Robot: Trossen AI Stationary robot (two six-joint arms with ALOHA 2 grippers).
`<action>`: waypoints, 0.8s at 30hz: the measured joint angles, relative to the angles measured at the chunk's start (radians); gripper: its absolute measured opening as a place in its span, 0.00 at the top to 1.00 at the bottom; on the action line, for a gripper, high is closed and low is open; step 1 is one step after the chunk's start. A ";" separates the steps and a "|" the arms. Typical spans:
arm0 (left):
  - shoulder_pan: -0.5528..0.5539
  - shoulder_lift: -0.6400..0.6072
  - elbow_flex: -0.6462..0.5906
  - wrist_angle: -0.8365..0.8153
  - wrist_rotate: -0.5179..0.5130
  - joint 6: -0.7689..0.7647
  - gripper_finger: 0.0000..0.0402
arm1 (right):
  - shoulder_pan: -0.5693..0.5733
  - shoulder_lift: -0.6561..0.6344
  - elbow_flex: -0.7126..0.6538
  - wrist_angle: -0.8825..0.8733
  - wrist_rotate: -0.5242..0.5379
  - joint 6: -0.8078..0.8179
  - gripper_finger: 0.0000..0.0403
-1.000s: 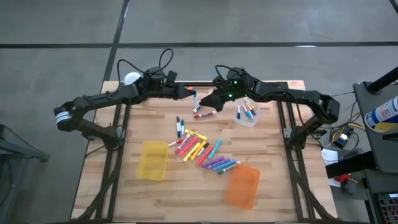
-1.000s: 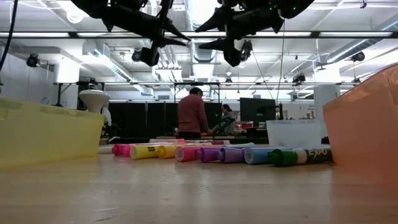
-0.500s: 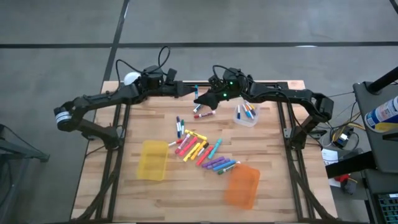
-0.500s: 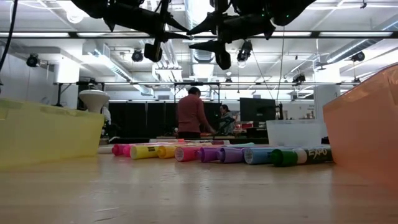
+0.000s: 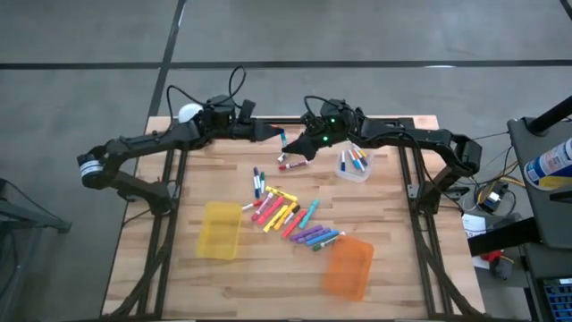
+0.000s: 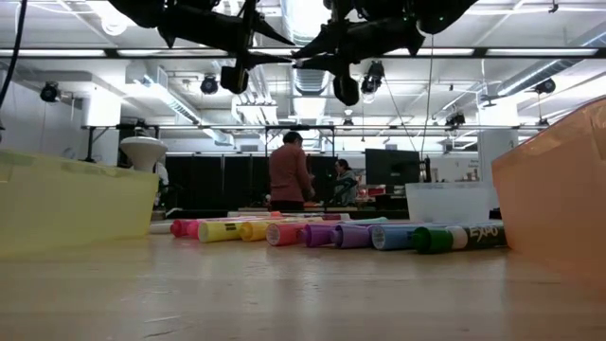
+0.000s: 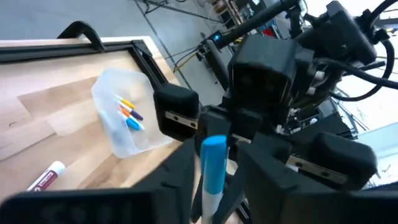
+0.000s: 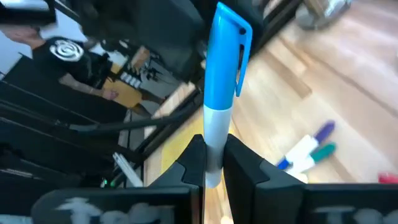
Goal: Pick & Place Markers
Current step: Put the small light blue highlighter pen into the transparent bin
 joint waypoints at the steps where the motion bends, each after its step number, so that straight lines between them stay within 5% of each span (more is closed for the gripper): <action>1: 0.002 0.000 0.000 0.002 0.000 0.002 0.65 | 0.000 -0.008 0.000 -0.024 -0.001 -0.008 0.93; 7: 0.016 -0.002 0.000 -0.014 0.002 -0.002 0.47 | -0.020 -0.084 0.000 -0.323 0.099 -0.048 0.93; 16: 0.016 -0.002 0.000 -0.082 0.017 0.003 0.45 | -0.098 -0.204 -0.003 -0.919 0.488 -0.166 0.93; 24: 0.017 -0.002 0.000 -0.082 0.016 0.004 0.45 | -0.185 -0.208 -0.086 -0.981 0.566 -0.202 0.93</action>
